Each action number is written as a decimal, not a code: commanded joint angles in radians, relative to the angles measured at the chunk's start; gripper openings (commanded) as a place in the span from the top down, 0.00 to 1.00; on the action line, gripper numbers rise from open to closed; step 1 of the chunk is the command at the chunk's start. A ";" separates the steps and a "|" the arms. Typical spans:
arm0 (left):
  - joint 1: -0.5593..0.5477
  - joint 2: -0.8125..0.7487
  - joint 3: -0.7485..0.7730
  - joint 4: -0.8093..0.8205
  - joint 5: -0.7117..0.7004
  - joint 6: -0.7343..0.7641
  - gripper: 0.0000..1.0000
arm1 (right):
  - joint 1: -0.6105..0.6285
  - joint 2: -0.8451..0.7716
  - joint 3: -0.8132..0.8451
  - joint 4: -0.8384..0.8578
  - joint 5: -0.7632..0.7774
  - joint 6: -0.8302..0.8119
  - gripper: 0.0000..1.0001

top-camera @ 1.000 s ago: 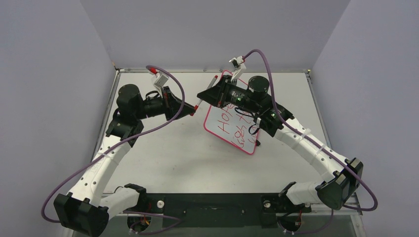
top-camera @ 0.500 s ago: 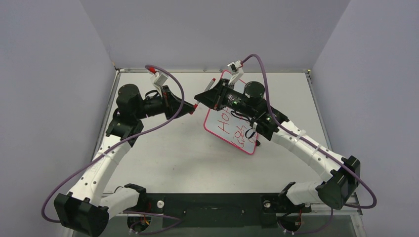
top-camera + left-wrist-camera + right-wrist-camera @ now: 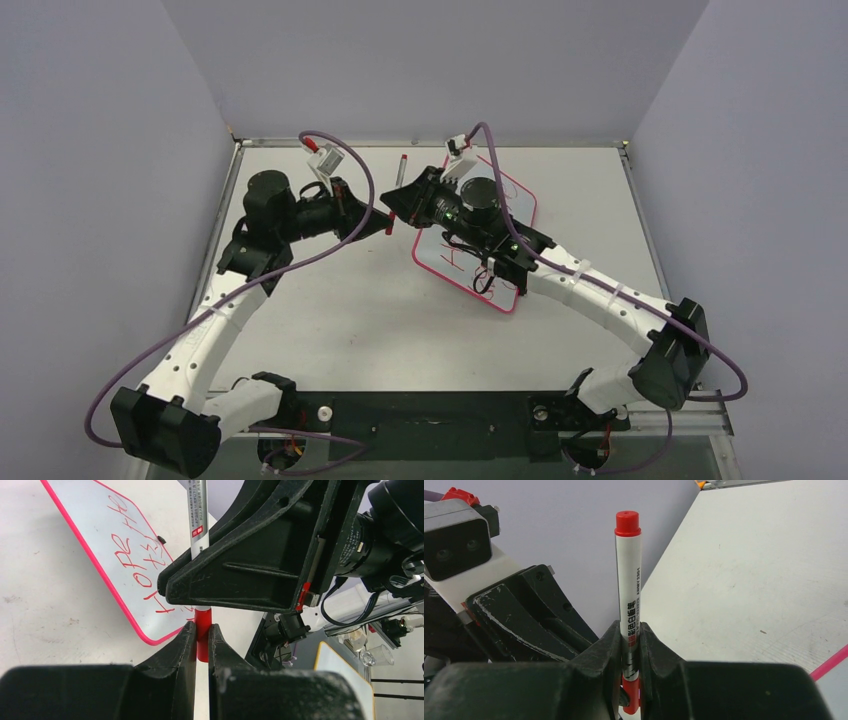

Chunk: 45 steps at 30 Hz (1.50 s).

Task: Write a sentence on the whiteboard
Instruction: Insert the whiteboard marker without the cap into the pen cap, then put down the whiteboard marker at the corner of the board, then reset both arms

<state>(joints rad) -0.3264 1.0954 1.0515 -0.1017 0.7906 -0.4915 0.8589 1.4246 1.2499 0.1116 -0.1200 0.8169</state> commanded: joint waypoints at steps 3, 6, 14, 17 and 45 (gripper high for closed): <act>-0.020 -0.014 0.083 0.162 -0.138 0.043 1.00 | 0.110 0.033 -0.018 -0.169 -0.127 0.016 1.00; -0.019 -0.049 0.065 -0.004 -0.187 0.119 0.74 | 0.090 0.046 -0.011 -0.225 -0.074 -0.021 1.00; 0.011 -0.205 0.051 -0.368 -0.654 0.236 0.64 | 0.135 0.216 0.012 -0.336 -0.008 -0.061 1.00; 0.037 -0.249 0.048 -0.451 -0.843 0.240 0.61 | 0.170 0.266 0.022 -0.346 0.042 -0.063 1.00; 0.065 -0.473 -0.202 -0.396 -1.168 0.239 0.60 | 0.279 0.172 0.134 -0.354 0.323 -0.221 0.13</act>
<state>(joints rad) -0.2665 0.6502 0.8566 -0.5446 -0.3321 -0.2642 1.1210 1.7691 1.3148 -0.2989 0.1101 0.6693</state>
